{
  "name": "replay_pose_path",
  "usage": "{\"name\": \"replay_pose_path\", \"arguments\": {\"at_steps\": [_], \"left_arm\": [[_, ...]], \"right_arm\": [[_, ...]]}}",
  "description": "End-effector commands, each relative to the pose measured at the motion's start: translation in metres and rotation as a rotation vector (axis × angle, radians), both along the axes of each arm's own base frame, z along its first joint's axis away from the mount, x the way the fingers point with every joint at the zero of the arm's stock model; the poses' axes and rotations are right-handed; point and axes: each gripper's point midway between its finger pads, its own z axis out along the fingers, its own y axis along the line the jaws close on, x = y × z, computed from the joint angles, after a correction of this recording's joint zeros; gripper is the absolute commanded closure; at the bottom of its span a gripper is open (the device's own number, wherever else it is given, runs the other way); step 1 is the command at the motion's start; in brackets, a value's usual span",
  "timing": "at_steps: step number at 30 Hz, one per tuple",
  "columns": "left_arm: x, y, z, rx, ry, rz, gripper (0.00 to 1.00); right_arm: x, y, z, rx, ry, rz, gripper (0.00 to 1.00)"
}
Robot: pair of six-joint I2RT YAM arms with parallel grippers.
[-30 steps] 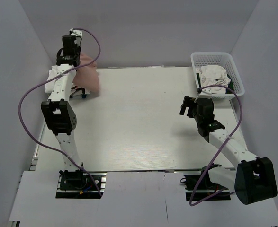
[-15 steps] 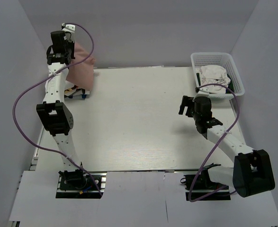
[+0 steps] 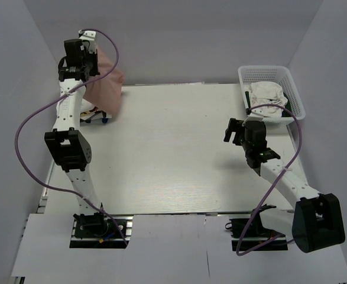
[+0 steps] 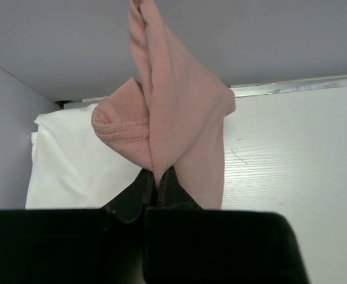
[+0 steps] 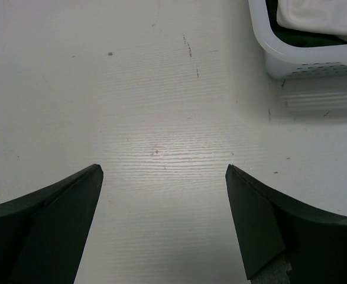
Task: Fold and stack the t-shirts
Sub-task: Put the neatly folded tshirt into the corner of the board with the left arm
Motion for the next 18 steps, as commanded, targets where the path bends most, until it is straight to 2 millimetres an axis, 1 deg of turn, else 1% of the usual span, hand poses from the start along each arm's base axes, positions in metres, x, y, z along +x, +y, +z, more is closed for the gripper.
{"name": "replay_pose_path", "arguments": {"at_steps": [1,2,4,5,6,8,9,10,12,13,14,15,16,17,18], "left_arm": [[-0.036,-0.019,0.110,-0.061,-0.213,-0.066,1.00],[-0.038,-0.021,0.111,-0.075,-0.212,-0.073,1.00],[-0.046,-0.027,0.124,-0.081,-0.236,-0.102,1.00],[-0.046,-0.027,0.124,-0.089,-0.236,-0.100,1.00],[-0.050,-0.028,0.130,-0.088,-0.248,-0.100,1.00],[-0.049,-0.028,0.126,-0.089,-0.239,-0.100,1.00],[-0.049,-0.028,0.122,-0.090,-0.230,-0.099,1.00],[-0.049,-0.025,0.122,-0.086,-0.230,-0.085,1.00],[-0.046,-0.023,0.109,-0.084,-0.207,-0.072,1.00],[-0.046,-0.023,0.109,-0.084,-0.207,-0.072,1.00],[-0.045,-0.023,0.104,-0.086,-0.195,-0.071,1.00],[-0.040,-0.016,0.098,-0.094,-0.189,-0.056,1.00],[-0.040,-0.012,0.093,-0.089,-0.179,-0.036,1.00],[-0.034,-0.007,0.087,-0.061,-0.175,-0.020,1.00],[-0.031,0.001,0.077,-0.040,-0.160,0.015,1.00]], "right_arm": [[0.006,-0.007,0.011,0.010,-0.037,-0.034,0.10],[0.005,-0.001,0.012,0.011,-0.038,-0.017,0.10],[0.004,0.000,0.011,0.016,-0.036,-0.014,0.10],[0.004,-0.001,0.013,0.014,-0.041,-0.018,0.10],[0.004,-0.002,0.011,0.012,-0.037,-0.019,0.10],[0.004,-0.001,0.010,0.013,-0.031,-0.022,0.10],[0.004,-0.001,0.013,0.018,-0.038,-0.023,0.10],[0.003,-0.002,0.010,0.011,-0.030,-0.025,0.10],[0.003,-0.002,0.011,0.013,-0.031,-0.027,0.10],[0.003,-0.003,0.011,0.012,-0.033,-0.030,0.10],[0.003,-0.003,0.010,0.010,-0.029,-0.030,0.10],[0.004,-0.003,0.010,0.010,-0.026,-0.032,0.10],[0.004,-0.005,0.009,0.006,-0.024,-0.038,0.10],[0.004,-0.004,0.010,0.007,-0.025,-0.039,0.10],[0.004,-0.005,0.008,0.003,-0.017,-0.041,0.10]]}}
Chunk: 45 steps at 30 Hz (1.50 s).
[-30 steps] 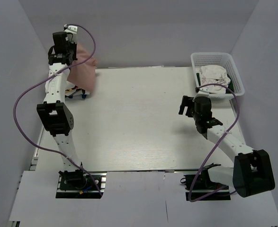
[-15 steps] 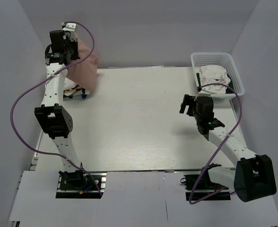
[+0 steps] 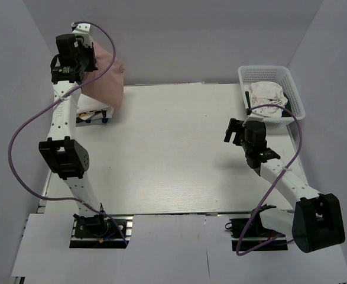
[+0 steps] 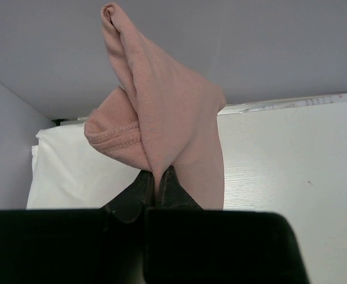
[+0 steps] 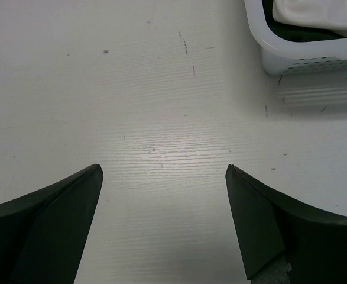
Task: Fold and stack the t-shirts
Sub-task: Put the neatly folded tshirt into the corner of the board with the left arm
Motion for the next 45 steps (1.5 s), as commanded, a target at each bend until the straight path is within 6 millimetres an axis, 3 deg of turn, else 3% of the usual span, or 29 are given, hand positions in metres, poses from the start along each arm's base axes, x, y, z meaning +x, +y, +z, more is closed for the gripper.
{"name": "replay_pose_path", "arguments": {"at_steps": [1,7,8,9,16,17,22,23,26,31,34,40,42,43,44,45], "left_arm": [[0.008,0.018,0.000,0.046,-0.033,0.064,1.00],[0.037,0.068,-0.046,0.123,0.031,0.230,1.00],[0.041,0.074,-0.046,0.145,0.029,0.256,1.00],[0.049,0.083,-0.063,0.149,0.051,0.276,1.00],[0.061,0.137,-0.109,0.222,0.102,0.375,1.00],[0.064,0.137,-0.116,0.222,0.104,0.375,1.00],[0.060,0.167,-0.124,0.224,0.107,0.401,1.00],[0.057,0.179,-0.114,0.224,0.080,0.424,1.00],[0.056,0.192,-0.103,0.231,0.063,0.434,1.00],[0.062,0.195,-0.094,0.225,0.014,0.392,1.00],[0.068,0.201,-0.103,0.233,0.017,0.387,1.00],[0.066,0.209,-0.096,0.267,0.006,0.422,1.00],[0.065,0.214,-0.100,0.274,0.009,0.447,0.84],[0.065,0.213,-0.100,0.265,0.007,0.450,0.71],[0.065,0.211,-0.103,0.261,0.014,0.437,0.54],[0.065,0.210,-0.099,0.253,0.013,0.440,0.26]], "right_arm": [[0.005,-0.004,0.009,0.002,-0.025,-0.034,0.10],[0.010,-0.006,0.001,-0.021,0.008,-0.045,0.10],[0.010,-0.006,-0.002,-0.031,0.019,-0.049,0.10],[0.012,-0.007,-0.004,-0.034,0.026,-0.052,0.10],[0.018,-0.007,-0.013,-0.062,0.071,-0.065,0.10],[0.020,-0.007,-0.011,-0.062,0.067,-0.064,0.10],[0.022,-0.009,-0.018,-0.071,0.086,-0.076,0.10],[0.022,-0.009,-0.019,-0.074,0.091,-0.077,0.10],[0.023,-0.010,-0.021,-0.081,0.100,-0.079,0.10],[0.024,-0.010,-0.025,-0.088,0.115,-0.085,0.10],[0.025,-0.009,-0.027,-0.093,0.126,-0.082,0.10],[0.026,-0.010,-0.025,-0.099,0.125,-0.089,0.10],[0.028,-0.011,-0.023,-0.096,0.121,-0.092,0.10],[0.028,-0.009,-0.024,-0.099,0.127,-0.085,0.10],[0.028,-0.008,-0.023,-0.097,0.126,-0.080,0.10],[0.028,-0.007,-0.023,-0.094,0.128,-0.078,0.10]]}}
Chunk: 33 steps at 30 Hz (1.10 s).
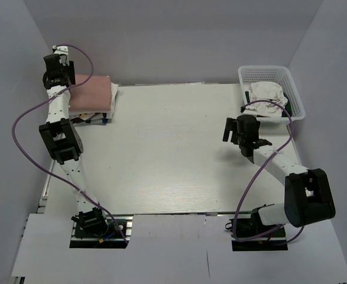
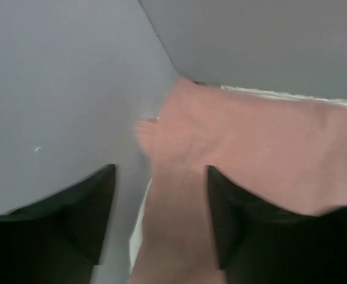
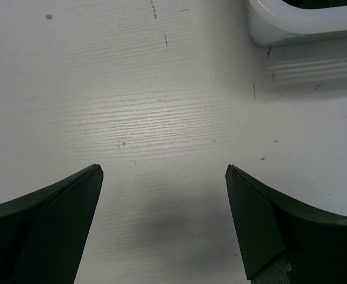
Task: Fold and stack the t-shirts
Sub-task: Put the neatly folded tshirt into the corner of the board with the left arm
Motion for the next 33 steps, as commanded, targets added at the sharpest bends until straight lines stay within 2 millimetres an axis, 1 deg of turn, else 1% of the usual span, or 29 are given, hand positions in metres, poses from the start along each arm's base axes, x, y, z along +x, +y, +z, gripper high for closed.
{"name": "replay_pose_path", "arguments": {"at_steps": [1,2,3,4,5,6,7,10,11,12,13,14,15,16,17,18,19,20,21,22,23,24,25,26,27,28,29,31,33], "left_arm": [[-0.001,0.010,0.044,0.021,-0.104,0.038,0.22],[-0.003,0.012,0.046,0.025,-0.102,0.052,0.19],[-0.004,0.014,0.046,0.029,-0.101,0.063,0.05],[-0.002,0.008,0.042,0.026,-0.092,0.054,0.00],[-0.004,0.009,0.048,0.023,-0.104,0.065,0.00],[-0.006,0.008,0.040,0.017,-0.082,0.065,0.00],[-0.007,-0.001,0.053,0.000,-0.105,0.051,0.00],[-0.012,-0.019,0.059,-0.088,-0.116,0.004,0.00],[-0.012,-0.039,0.072,-0.133,-0.139,-0.059,0.00],[-0.017,-0.047,0.071,-0.178,-0.126,-0.075,0.00],[-0.020,-0.054,0.079,-0.216,-0.142,-0.085,0.00],[-0.024,-0.065,0.077,-0.305,-0.149,-0.092,0.00],[-0.031,-0.079,0.097,-0.337,-0.185,-0.112,0.00],[-0.038,-0.086,0.101,-0.375,-0.186,-0.113,0.00],[-0.042,-0.106,0.088,-0.449,-0.170,-0.137,0.00],[-0.047,-0.125,0.092,-0.470,-0.179,-0.158,0.00],[-0.063,-0.140,0.130,-0.465,-0.266,-0.194,0.00],[-0.075,-0.157,0.100,-0.540,-0.226,-0.179,0.00],[-0.086,-0.173,0.101,-0.572,-0.243,-0.194,0.00],[-0.097,-0.203,0.100,-0.610,-0.251,-0.235,0.00],[-0.125,-0.230,0.096,-0.687,-0.275,-0.295,0.00],[-0.140,-0.253,0.090,-0.728,-0.270,-0.364,0.00],[-0.167,-0.284,0.042,-0.787,-0.172,-0.413,0.00],[-0.180,-0.295,0.041,-0.812,-0.198,-0.433,0.00],[-0.204,-0.304,0.050,-0.847,-0.228,-0.453,0.00],[-0.228,-0.314,0.008,-0.874,-0.143,-0.430,0.00],[-0.241,-0.318,-0.003,-0.889,-0.124,-0.428,0.00],[-0.273,-0.331,-0.018,-0.917,-0.087,-0.478,0.00],[-0.292,-0.333,-0.031,-0.931,-0.047,-0.468,0.00]], "right_arm": [[0.012,0.002,0.020,-0.001,-0.046,-0.004,0.10],[0.012,0.002,0.020,0.000,-0.045,-0.007,0.10],[0.012,0.002,0.019,-0.006,-0.044,-0.007,0.10],[0.012,0.001,0.022,-0.002,-0.050,-0.012,0.10],[0.011,0.002,0.022,0.000,-0.051,-0.006,0.10],[0.011,0.003,0.022,0.008,-0.051,0.001,0.10],[0.011,0.005,0.022,0.010,-0.051,0.008,0.10],[0.012,0.007,0.026,0.022,-0.054,0.013,0.10],[0.012,0.007,0.028,0.025,-0.058,0.010,0.10],[0.012,0.006,0.030,0.035,-0.063,-0.002,0.10],[0.011,0.006,0.031,0.039,-0.066,-0.004,0.10],[0.010,0.006,0.039,0.052,-0.087,-0.007,0.10],[0.010,0.007,0.042,0.065,-0.097,-0.010,0.10],[0.008,0.007,0.043,0.079,-0.102,-0.017,0.10],[0.004,0.009,0.048,0.100,-0.118,-0.008,0.10],[0.003,0.010,0.049,0.117,-0.125,-0.012,0.10],[0.000,0.011,0.050,0.136,-0.136,-0.011,0.10],[-0.005,0.015,0.046,0.157,-0.126,0.006,0.10],[-0.010,0.014,0.044,0.167,-0.128,0.006,0.10],[-0.013,0.014,0.048,0.177,-0.139,0.006,0.10],[-0.016,0.017,0.048,0.206,-0.139,0.004,0.10],[-0.024,0.016,0.048,0.216,-0.145,0.008,0.10],[-0.025,0.015,0.048,0.224,-0.147,0.006,0.10],[-0.029,0.021,0.048,0.254,-0.144,0.027,0.10],[-0.035,0.021,0.050,0.269,-0.159,0.034,0.10],[-0.036,0.023,0.052,0.288,-0.162,0.035,0.10],[-0.041,0.027,0.048,0.308,-0.156,0.049,0.10],[-0.043,0.034,0.056,0.355,-0.208,0.083,0.10],[-0.047,0.040,0.052,0.397,-0.223,0.109,0.10]]}}
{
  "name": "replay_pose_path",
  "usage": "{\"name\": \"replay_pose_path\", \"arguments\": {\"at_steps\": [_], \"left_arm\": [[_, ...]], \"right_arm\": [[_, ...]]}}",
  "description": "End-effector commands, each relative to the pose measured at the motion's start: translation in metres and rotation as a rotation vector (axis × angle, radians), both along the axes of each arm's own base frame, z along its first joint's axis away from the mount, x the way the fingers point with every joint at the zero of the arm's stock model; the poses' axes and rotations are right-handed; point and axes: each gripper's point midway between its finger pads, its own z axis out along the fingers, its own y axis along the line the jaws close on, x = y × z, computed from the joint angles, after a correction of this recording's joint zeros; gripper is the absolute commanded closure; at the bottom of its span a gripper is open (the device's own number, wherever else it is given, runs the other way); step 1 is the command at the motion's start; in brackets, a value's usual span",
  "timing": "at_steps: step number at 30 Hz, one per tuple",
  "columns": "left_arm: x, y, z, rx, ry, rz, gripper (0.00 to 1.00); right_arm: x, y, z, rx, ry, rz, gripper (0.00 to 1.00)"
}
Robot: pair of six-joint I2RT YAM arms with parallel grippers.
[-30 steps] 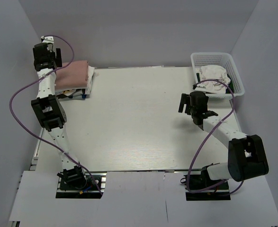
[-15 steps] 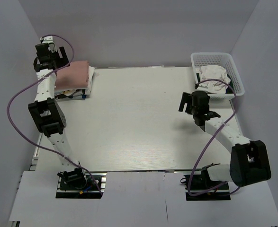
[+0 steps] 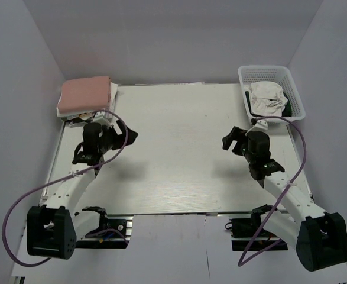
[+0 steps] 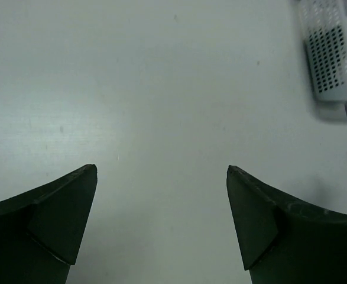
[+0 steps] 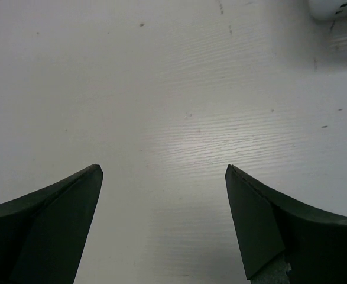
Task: Fold and stack the t-shirts
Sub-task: Put the neatly folded tshirt into the corner of the board with the left arm
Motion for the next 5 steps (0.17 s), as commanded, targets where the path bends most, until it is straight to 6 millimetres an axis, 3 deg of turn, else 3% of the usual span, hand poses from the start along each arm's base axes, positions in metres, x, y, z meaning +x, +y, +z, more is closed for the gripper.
{"name": "replay_pose_path", "arguments": {"at_steps": [1,5], "left_arm": [[-0.021,-0.009,0.011,-0.076,-0.022,-0.021,0.00],[-0.035,0.006,0.009,-0.027,-0.003,0.055,0.00]], "right_arm": [[0.000,0.022,0.018,0.122,-0.104,0.080,0.10],[-0.004,0.021,0.014,0.101,-0.095,0.097,0.10]]}}
